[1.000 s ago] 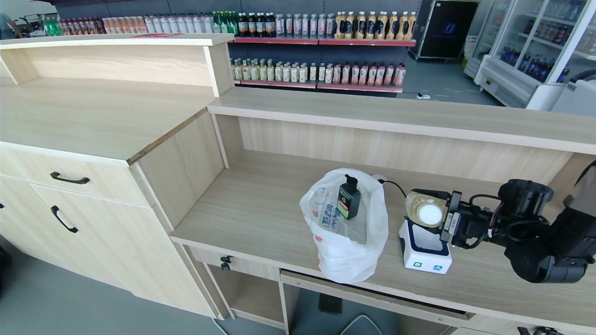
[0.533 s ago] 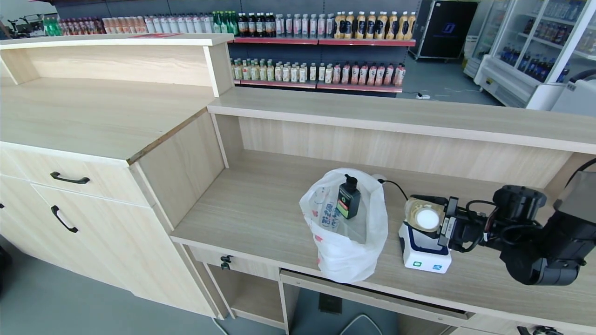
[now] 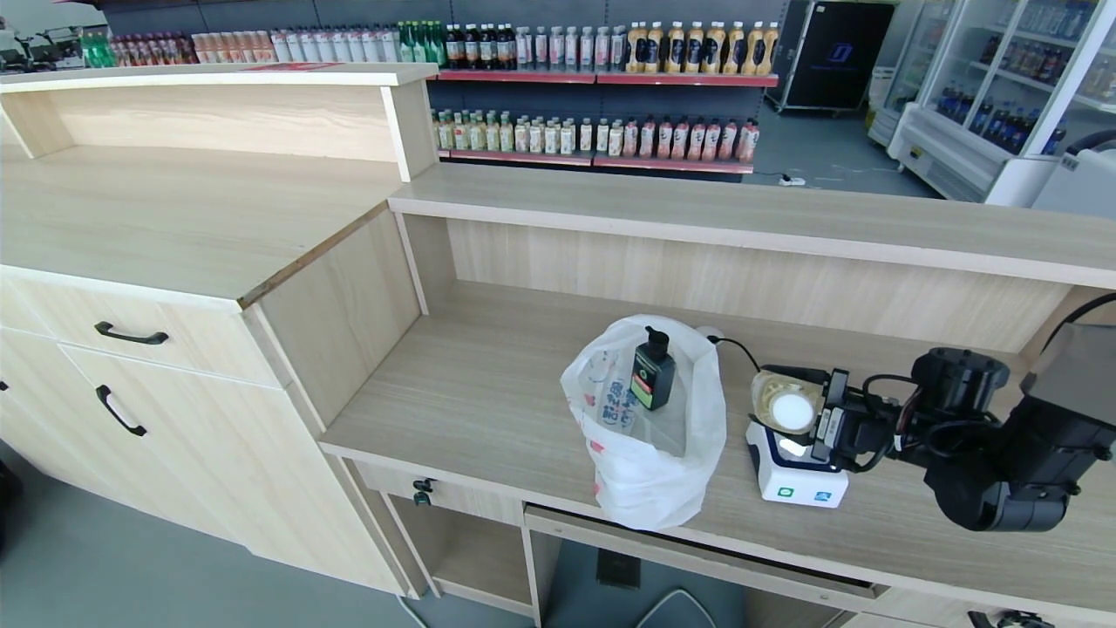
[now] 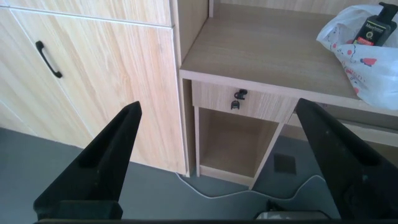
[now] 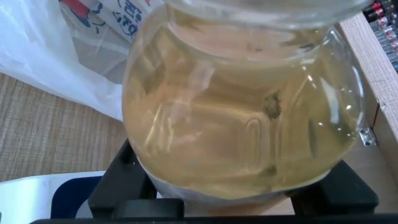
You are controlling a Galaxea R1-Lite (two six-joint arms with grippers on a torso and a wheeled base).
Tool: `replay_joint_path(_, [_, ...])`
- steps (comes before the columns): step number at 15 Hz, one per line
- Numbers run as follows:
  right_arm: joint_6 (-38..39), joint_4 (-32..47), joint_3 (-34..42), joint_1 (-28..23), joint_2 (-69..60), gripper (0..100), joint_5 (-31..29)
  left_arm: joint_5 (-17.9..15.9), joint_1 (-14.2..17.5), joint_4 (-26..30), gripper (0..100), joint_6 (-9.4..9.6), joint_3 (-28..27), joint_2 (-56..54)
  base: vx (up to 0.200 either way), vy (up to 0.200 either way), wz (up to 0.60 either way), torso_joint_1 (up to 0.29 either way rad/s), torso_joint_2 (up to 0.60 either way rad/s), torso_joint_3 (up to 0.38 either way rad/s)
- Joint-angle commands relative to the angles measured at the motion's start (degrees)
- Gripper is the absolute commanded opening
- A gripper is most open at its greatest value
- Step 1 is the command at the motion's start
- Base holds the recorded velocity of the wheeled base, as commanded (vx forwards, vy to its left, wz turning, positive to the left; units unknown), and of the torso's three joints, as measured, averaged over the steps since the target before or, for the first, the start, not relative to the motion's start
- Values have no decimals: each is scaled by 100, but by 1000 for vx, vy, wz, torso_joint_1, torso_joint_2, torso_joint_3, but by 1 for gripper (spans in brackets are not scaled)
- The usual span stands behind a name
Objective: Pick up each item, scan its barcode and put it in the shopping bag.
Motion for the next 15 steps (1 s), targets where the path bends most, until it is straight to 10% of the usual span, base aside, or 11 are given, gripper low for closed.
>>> replay_joint_path(1, [-2, 8, 5, 11, 24, 0, 0, 0, 0, -1, 100, -1, 0, 0, 0, 0, 0, 0, 0, 0])
replay_joint_path(12, [51, 104, 154, 11, -416, 0, -9, 0, 0, -1, 100, -1, 0, 0, 0, 0, 0, 0, 0, 0])
replay_joint_path(15, [1369, 1168, 418, -76, -1980, 0, -62, 0, 0, -1, 100, -1, 0, 0, 0, 0, 0, 0, 0, 0])
